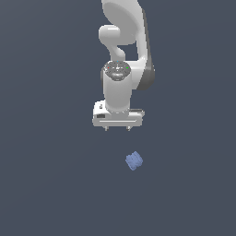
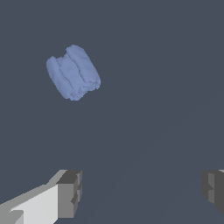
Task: Pick up the object and move it to a goal position.
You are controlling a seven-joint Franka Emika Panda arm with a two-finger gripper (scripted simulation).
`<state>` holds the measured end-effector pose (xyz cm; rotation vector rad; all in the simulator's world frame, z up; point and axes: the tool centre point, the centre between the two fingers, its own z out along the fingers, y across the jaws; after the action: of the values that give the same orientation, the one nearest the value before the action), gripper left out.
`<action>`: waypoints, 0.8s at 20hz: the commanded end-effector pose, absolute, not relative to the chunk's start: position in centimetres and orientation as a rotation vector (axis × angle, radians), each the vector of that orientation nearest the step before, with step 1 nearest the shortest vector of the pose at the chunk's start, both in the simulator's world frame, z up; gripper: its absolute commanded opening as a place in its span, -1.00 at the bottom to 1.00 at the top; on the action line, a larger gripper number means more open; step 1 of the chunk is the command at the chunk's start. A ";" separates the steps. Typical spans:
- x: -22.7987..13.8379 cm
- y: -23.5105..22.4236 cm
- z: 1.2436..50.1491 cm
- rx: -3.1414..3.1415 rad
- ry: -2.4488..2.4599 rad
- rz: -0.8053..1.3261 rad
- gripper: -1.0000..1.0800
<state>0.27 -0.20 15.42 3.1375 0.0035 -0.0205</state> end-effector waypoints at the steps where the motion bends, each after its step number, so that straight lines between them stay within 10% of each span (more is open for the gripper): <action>1: 0.3 -0.2 15.4 3.137 0.004 -0.020 0.92; 16: 0.2 1.0 14.4 3.142 0.039 -0.026 0.92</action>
<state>0.08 0.97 14.46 3.1419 0.0477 -0.0264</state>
